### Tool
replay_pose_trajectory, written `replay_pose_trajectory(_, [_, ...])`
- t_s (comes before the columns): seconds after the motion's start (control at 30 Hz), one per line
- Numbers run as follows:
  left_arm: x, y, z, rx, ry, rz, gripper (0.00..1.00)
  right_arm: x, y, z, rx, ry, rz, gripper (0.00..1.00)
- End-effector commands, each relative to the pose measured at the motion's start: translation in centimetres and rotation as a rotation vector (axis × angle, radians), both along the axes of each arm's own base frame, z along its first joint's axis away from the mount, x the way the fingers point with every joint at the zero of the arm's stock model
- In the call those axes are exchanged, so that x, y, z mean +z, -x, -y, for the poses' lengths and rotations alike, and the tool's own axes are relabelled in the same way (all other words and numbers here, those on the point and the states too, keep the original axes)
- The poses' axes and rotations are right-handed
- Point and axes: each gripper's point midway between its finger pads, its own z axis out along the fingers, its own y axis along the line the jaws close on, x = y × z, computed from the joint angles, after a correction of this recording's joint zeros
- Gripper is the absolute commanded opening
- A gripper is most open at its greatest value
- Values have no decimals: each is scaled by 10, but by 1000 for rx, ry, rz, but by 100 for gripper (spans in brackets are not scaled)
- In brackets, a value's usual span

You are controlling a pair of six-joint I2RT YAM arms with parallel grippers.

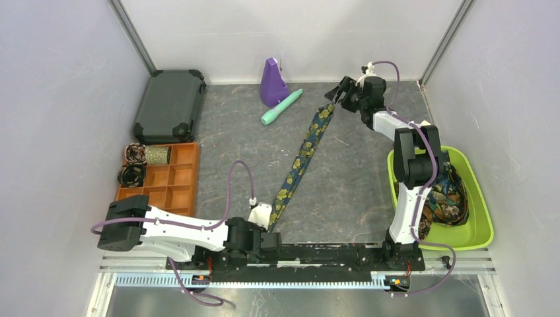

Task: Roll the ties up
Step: Flatten out the tie at the center of the board.

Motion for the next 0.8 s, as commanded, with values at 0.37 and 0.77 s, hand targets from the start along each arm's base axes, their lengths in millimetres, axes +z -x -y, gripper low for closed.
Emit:
replay_pose_trajectory(0.37, [0, -4, -27, 161, -22, 71, 19, -93, 38, 2, 132, 176, -236, 49])
replay_pose_trajectory(0.77, [-4, -3, -31, 170, -33, 68, 18, -126, 26, 1, 105, 161, -283, 33])
